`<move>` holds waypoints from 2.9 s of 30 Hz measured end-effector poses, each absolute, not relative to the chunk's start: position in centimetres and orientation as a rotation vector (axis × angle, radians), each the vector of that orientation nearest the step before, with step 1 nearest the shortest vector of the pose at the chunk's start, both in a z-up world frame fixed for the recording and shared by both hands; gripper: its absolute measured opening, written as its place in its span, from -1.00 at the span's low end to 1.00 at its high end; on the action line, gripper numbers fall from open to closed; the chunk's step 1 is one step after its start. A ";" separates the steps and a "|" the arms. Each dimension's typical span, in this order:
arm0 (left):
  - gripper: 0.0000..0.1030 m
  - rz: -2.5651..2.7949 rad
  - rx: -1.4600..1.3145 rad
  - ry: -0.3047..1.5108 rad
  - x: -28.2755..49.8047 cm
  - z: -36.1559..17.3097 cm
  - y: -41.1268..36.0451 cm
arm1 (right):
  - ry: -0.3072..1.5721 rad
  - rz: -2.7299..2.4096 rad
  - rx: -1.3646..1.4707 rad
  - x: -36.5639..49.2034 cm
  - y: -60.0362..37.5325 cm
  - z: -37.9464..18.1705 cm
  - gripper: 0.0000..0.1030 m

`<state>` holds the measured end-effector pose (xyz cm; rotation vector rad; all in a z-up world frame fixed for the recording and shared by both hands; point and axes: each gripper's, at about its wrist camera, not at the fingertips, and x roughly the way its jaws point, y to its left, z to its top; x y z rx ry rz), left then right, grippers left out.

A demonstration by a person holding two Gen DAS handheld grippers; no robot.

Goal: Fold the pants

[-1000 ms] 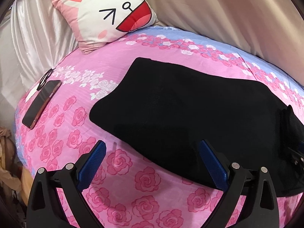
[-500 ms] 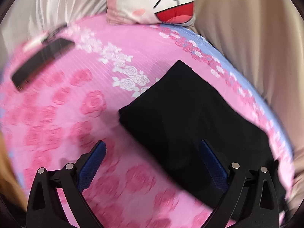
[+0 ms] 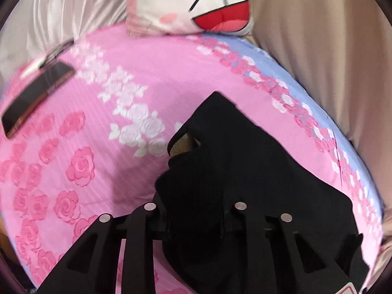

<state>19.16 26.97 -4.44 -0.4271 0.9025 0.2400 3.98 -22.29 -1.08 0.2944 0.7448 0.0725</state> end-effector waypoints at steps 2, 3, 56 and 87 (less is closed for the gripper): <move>-0.60 0.237 -0.380 0.854 18.6 -2.6 25.5 | 0.735 0.044 0.319 3.3 -24.0 -1.2 0.48; -0.60 0.231 -0.360 0.834 18.4 -1.8 24.7 | 0.729 0.028 0.329 2.9 -24.9 -1.2 0.48; 0.37 -0.424 -0.002 0.576 3.1 9.0 -5.6 | 0.651 -0.063 0.747 -5.7 -40.7 -5.7 0.61; 0.60 -0.048 0.111 0.848 11.6 -1.4 4.6 | 0.673 0.076 0.293 4.3 -26.8 3.8 -0.39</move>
